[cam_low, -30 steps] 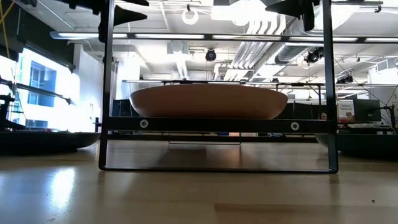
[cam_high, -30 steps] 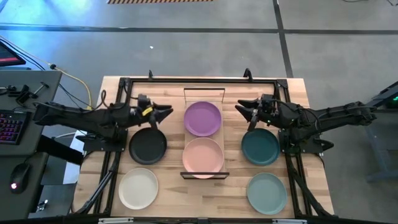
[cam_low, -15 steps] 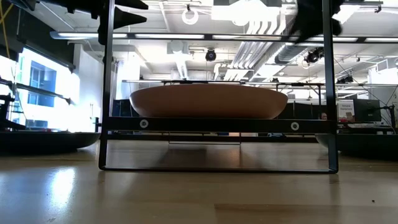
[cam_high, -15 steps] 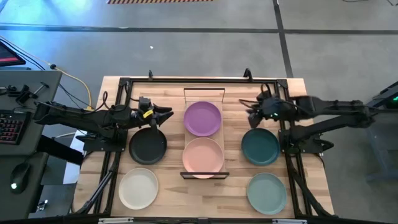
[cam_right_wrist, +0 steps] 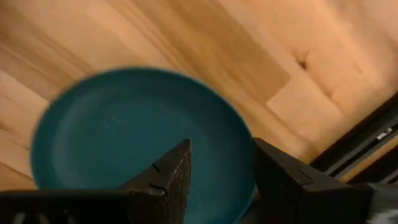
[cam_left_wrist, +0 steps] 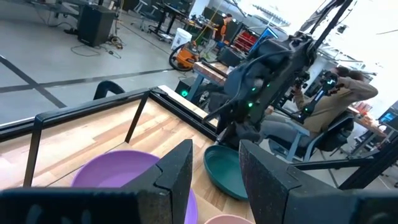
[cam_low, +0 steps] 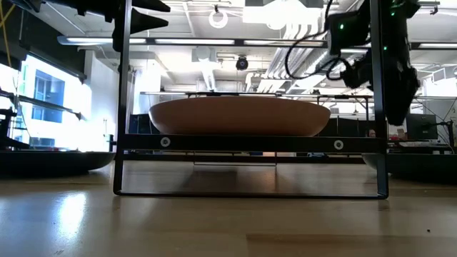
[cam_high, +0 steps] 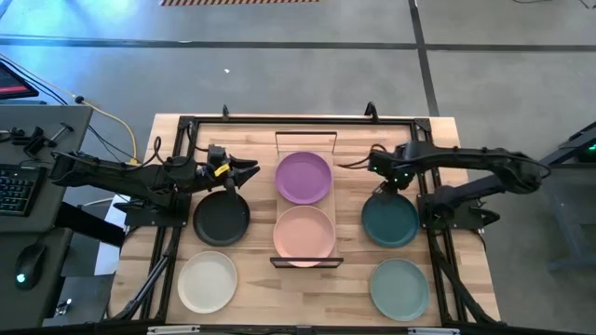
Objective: Place and stack plates onto a shelf
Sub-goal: Stack the dark green plate on top of the purple plate on the shelf
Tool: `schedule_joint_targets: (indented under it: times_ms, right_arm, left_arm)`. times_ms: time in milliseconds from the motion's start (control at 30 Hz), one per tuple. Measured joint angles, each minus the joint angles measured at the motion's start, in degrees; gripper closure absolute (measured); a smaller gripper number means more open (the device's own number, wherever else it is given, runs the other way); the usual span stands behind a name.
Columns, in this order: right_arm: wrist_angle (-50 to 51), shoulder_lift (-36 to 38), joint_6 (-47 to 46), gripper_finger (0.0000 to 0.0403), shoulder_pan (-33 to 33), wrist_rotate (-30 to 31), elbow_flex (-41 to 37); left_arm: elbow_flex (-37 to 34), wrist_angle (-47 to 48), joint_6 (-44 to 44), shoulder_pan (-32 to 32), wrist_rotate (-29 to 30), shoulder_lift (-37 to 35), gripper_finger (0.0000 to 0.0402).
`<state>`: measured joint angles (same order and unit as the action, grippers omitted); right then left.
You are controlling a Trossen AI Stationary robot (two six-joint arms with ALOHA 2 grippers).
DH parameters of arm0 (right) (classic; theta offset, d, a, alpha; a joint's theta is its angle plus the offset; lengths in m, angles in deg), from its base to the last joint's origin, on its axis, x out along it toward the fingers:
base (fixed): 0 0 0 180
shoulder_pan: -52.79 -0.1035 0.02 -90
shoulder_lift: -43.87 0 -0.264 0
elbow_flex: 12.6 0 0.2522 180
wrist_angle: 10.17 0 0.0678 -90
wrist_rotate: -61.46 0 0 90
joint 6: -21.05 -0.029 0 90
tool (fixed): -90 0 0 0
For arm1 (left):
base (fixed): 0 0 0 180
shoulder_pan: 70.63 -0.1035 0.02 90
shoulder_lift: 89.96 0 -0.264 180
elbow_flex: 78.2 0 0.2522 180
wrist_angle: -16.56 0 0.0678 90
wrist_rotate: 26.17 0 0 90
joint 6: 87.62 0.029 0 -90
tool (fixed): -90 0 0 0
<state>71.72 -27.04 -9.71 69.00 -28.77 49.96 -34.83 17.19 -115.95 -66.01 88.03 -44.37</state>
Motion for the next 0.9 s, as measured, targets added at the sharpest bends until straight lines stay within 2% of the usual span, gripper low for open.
schedule_joint_targets:
  times_ms: [400,767,900]
  right_arm:
    - [-3.3,-11.6,17.9,0.0257,4.1,-1.3,-0.1]
    - [-5.8,-19.6,29.6,0.0257,4.2,-0.2,-0.1]
    - [-7.8,-21.2,32.3,0.0258,4.2,-1.7,-0.1]
  left_arm:
    - [0.0,0.0,0.0,0.0,0.1,0.0,0.0282]
    - [0.0,0.1,0.0,0.0,0.1,0.0,0.0282]
    - [0.0,0.1,0.0,0.0,0.3,0.0,0.0282]
